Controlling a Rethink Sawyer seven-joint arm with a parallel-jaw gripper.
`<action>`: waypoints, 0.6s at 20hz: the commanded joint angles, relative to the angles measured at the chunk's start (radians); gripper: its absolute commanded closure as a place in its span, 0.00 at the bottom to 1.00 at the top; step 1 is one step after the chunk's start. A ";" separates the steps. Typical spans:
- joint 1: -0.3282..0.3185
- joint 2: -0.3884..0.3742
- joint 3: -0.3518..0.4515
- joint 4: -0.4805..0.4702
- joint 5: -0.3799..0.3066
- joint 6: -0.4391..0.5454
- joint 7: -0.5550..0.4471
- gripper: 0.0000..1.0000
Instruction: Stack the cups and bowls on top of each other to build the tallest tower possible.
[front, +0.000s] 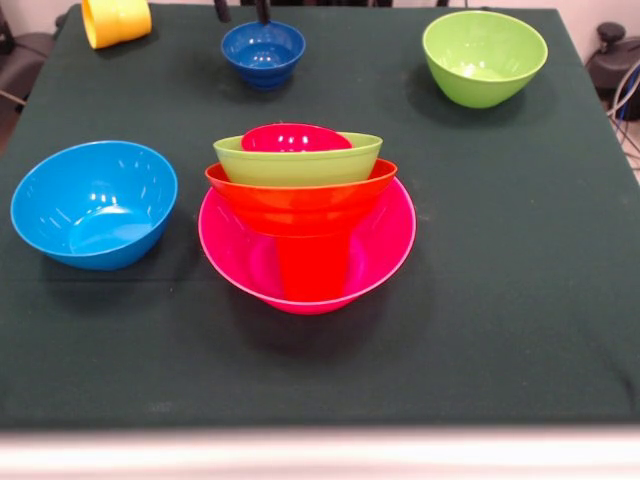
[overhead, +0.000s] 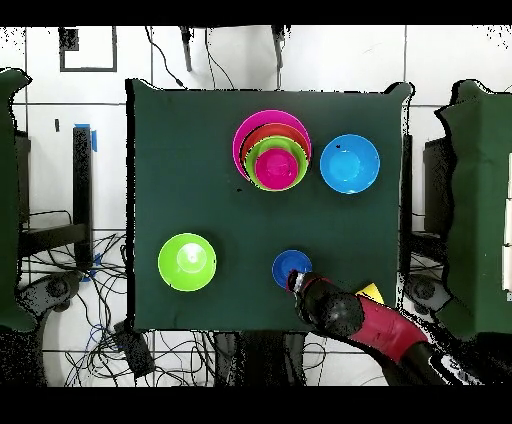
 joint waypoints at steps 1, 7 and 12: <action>0.024 0.100 0.089 0.010 -0.032 -0.096 0.131 0.00; 0.041 0.122 0.075 -0.003 -0.035 -0.126 0.134 0.00; 0.058 0.150 0.046 -0.015 -0.052 -0.162 0.130 0.00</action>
